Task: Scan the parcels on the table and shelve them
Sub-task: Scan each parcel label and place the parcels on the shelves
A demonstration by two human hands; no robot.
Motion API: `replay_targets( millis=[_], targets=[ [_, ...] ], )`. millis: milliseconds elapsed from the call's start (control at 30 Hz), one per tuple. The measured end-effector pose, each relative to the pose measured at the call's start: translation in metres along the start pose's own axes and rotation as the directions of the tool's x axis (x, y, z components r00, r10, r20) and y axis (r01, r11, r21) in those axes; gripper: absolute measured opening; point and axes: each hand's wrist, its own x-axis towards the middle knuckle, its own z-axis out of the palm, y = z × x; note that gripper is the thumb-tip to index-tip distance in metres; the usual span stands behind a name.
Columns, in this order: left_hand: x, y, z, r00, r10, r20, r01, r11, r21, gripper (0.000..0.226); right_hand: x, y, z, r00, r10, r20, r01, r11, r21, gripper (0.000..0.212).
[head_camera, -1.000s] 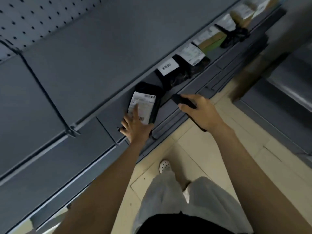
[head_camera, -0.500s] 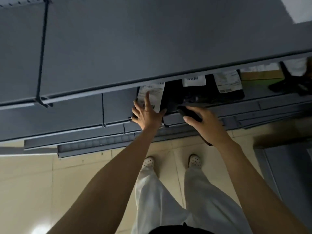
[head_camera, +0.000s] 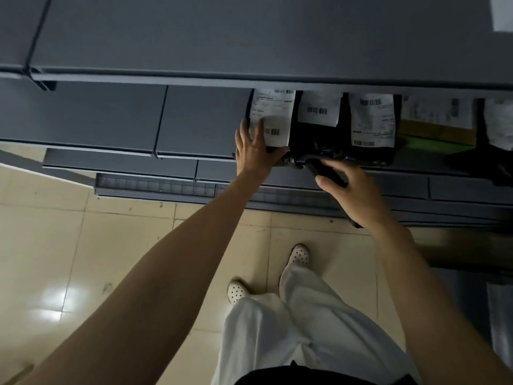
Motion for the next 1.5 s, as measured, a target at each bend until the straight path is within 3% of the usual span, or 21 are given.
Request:
replay_targets(
  millis=[133,267,567,833,1000,1167,1500],
  targets=[
    [-0.029,-0.024,-0.022,0.998,0.047,-0.046,-0.041,0.991,0.125,0.086,0.0,-0.022,0.015,0.994,-0.09,0.067,0.089,0.996,0.012,0.047],
    [-0.079,-0.068,-0.063,0.987,0.012,-0.157,0.021,0.978,0.208,0.079,0.0,-0.068,0.049,0.972,-0.17,0.164,0.169,0.985,0.018,0.046],
    [-0.227,-0.208,-0.209,0.901,-0.045,-0.431,0.227,0.897,0.38,0.059,-0.061,-0.232,0.195,0.814,-0.494,0.306,0.522,0.853,-0.015,0.045],
    [-0.373,-0.332,-0.315,0.716,-0.205,-0.667,0.446,0.869,0.211,0.054,-0.163,-0.366,0.34,0.561,-0.698,0.445,0.738,0.665,0.112,0.045],
    [-0.435,-0.38,-0.347,0.566,-0.315,-0.762,0.519,0.854,0.032,0.053,-0.209,-0.415,0.402,0.465,-0.732,0.498,0.783,0.603,0.156,0.046],
    [-0.467,-0.419,-0.375,0.497,-0.366,-0.787,0.581,0.814,-0.012,0.052,-0.225,-0.45,0.45,0.421,-0.714,0.56,0.793,0.589,0.155,0.043],
    [-0.46,-0.522,-0.45,0.432,-0.501,-0.75,0.732,0.681,-0.034,0.054,-0.191,-0.557,0.579,0.303,-0.705,0.642,0.783,0.568,0.254,0.045]
  ],
)
